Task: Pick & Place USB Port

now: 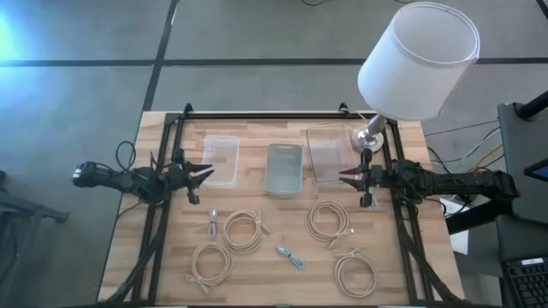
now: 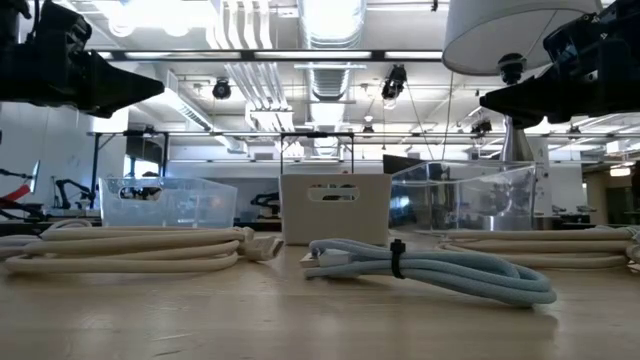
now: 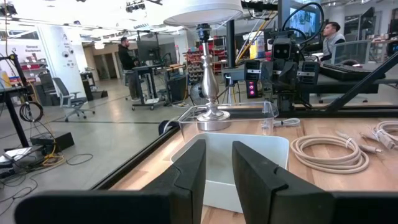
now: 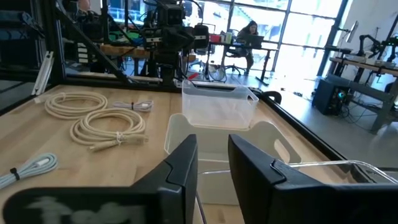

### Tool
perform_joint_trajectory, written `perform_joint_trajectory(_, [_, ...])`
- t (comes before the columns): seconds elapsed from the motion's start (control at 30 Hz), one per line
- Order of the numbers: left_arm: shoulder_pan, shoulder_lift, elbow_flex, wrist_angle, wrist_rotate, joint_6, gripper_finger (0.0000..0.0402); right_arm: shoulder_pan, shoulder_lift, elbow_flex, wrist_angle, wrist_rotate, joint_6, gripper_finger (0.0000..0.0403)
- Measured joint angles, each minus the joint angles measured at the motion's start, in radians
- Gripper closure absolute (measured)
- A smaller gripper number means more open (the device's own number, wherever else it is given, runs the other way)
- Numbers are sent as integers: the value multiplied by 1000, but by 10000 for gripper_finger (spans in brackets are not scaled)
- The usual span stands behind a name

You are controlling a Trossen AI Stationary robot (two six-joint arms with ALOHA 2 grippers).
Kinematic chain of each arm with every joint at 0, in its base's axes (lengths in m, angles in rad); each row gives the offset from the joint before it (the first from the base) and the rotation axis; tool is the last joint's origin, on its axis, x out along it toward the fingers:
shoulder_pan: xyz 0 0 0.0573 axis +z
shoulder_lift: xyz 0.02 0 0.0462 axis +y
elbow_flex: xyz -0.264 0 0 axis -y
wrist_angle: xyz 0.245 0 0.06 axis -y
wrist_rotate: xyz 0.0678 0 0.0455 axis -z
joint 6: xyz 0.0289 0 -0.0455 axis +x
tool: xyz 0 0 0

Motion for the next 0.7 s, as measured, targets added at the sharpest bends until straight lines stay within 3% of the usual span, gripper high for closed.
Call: perform_joint_trajectory(0.7, [0,0,0,0,0,0,321,0,0,0,0,0,2,328])
